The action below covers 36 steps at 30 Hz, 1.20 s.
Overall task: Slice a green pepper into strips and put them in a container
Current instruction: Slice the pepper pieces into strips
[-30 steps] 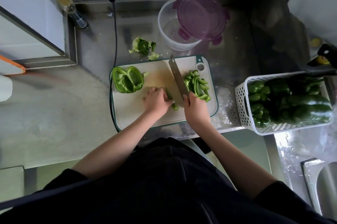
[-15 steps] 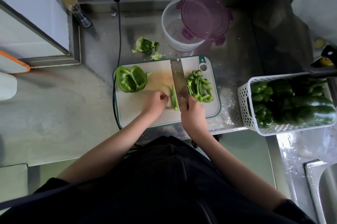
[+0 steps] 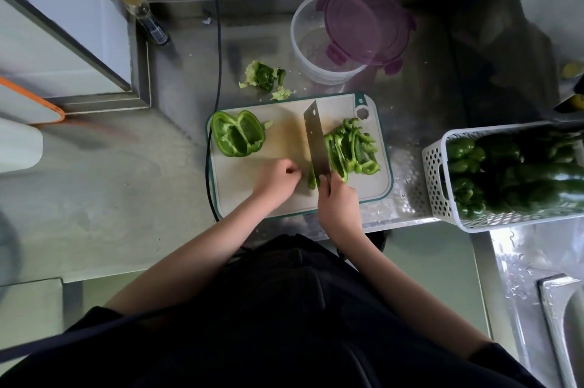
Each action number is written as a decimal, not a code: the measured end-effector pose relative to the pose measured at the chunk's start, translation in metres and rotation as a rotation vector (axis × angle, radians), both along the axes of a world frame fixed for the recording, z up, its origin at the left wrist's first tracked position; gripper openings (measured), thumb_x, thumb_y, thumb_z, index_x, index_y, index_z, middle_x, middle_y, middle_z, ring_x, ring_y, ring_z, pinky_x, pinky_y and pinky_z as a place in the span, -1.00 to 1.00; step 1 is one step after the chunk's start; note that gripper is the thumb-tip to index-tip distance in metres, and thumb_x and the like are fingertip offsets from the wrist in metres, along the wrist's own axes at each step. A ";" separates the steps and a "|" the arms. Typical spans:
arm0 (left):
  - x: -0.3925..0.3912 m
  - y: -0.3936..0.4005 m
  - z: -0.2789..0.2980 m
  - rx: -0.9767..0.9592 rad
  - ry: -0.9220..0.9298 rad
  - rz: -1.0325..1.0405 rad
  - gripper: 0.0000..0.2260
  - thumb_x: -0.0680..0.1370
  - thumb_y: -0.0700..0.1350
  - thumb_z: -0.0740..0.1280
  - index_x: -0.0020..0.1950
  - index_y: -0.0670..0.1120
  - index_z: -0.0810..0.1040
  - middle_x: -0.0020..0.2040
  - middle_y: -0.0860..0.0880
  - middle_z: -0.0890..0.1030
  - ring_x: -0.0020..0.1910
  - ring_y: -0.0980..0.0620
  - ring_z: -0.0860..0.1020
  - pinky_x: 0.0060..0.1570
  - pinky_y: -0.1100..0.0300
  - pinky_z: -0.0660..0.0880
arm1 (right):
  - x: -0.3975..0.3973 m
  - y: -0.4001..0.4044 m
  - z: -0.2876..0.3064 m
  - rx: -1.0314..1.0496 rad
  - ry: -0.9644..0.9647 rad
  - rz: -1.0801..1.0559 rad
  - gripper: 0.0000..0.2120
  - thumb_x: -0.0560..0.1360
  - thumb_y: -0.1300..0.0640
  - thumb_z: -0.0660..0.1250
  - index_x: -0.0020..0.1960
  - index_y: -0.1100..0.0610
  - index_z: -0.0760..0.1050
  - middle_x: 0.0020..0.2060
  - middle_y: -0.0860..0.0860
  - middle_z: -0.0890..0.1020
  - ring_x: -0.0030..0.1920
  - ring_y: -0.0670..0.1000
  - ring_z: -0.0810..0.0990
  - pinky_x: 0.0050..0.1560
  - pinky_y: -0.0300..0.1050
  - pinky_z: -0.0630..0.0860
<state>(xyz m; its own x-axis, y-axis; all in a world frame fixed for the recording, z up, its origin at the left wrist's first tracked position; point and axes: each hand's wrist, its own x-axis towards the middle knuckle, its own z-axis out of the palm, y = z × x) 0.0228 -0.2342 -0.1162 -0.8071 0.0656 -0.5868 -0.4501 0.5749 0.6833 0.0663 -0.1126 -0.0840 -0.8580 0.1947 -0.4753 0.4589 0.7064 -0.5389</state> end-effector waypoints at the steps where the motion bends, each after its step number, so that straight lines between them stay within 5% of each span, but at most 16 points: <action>1: 0.000 0.000 0.000 -0.006 0.000 -0.008 -0.83 0.55 -0.14 0.26 -0.24 -0.08 0.50 -0.33 0.05 0.50 -0.30 0.09 0.45 -0.38 0.26 0.27 | 0.001 0.000 0.000 -0.003 0.002 0.004 -0.74 0.64 0.05 0.04 -0.10 0.18 0.36 -0.34 0.11 0.51 -0.32 0.15 0.50 -0.35 -0.06 0.38; 8: 0.001 0.002 0.000 0.017 -0.019 -0.050 -0.87 0.52 -0.13 0.33 -0.02 -0.13 0.63 -0.12 -0.03 0.63 -0.11 0.03 0.57 -0.17 0.21 0.44 | 0.002 0.001 0.002 -0.051 0.018 -0.061 -0.74 0.64 0.06 0.06 -0.13 0.18 0.37 -0.36 0.07 0.49 -0.37 0.07 0.43 -0.36 -0.12 0.28; 13: 0.009 0.009 -0.002 0.117 -0.068 -0.014 -0.77 0.50 -0.13 0.33 -0.15 -0.32 0.59 -0.26 -0.25 0.59 -0.32 -0.02 0.46 -0.24 0.13 0.36 | 0.002 0.002 0.007 -0.072 0.032 -0.129 -0.74 0.64 0.08 0.07 -0.09 0.21 0.40 -0.28 0.10 0.54 -0.31 0.08 0.48 -0.31 -0.10 0.32; 23: 0.011 0.013 0.003 0.150 -0.074 0.074 -0.83 0.53 -0.27 0.25 -0.14 -0.24 0.64 -0.20 -0.18 0.65 -0.24 -0.03 0.55 -0.24 0.17 0.43 | 0.006 0.002 0.012 -0.034 0.060 -0.057 -0.77 0.64 0.05 0.07 -0.10 0.15 0.36 -0.38 0.02 0.47 -0.37 0.05 0.43 -0.46 -0.18 0.21; 27: 0.011 0.014 0.003 0.173 -0.094 0.122 -0.79 0.51 -0.31 0.20 -0.19 -0.25 0.63 -0.34 -0.02 0.59 -0.33 0.08 0.50 -0.33 0.24 0.37 | 0.009 0.001 0.015 -0.036 0.064 -0.044 -0.75 0.64 0.03 0.06 -0.06 0.17 0.39 -0.35 0.06 0.49 -0.34 0.10 0.44 -0.44 -0.12 0.21; 36: 0.011 0.014 0.000 0.144 -0.093 0.089 -0.84 0.53 -0.24 0.26 -0.08 -0.21 0.65 -0.32 -0.07 0.61 -0.38 0.07 0.49 -0.26 0.18 0.42 | 0.011 -0.003 0.005 -0.016 0.040 -0.045 -0.77 0.64 0.04 0.05 -0.02 0.15 0.38 -0.26 0.13 0.56 -0.26 0.17 0.52 -0.31 -0.08 0.36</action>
<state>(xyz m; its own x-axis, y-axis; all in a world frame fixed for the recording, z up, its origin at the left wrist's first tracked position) 0.0334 -0.2198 -0.1160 -0.7561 0.0849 -0.6489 -0.5600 0.4291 0.7087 0.0769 -0.1160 -0.0785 -0.8669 0.2260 -0.4443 0.4677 0.6769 -0.5683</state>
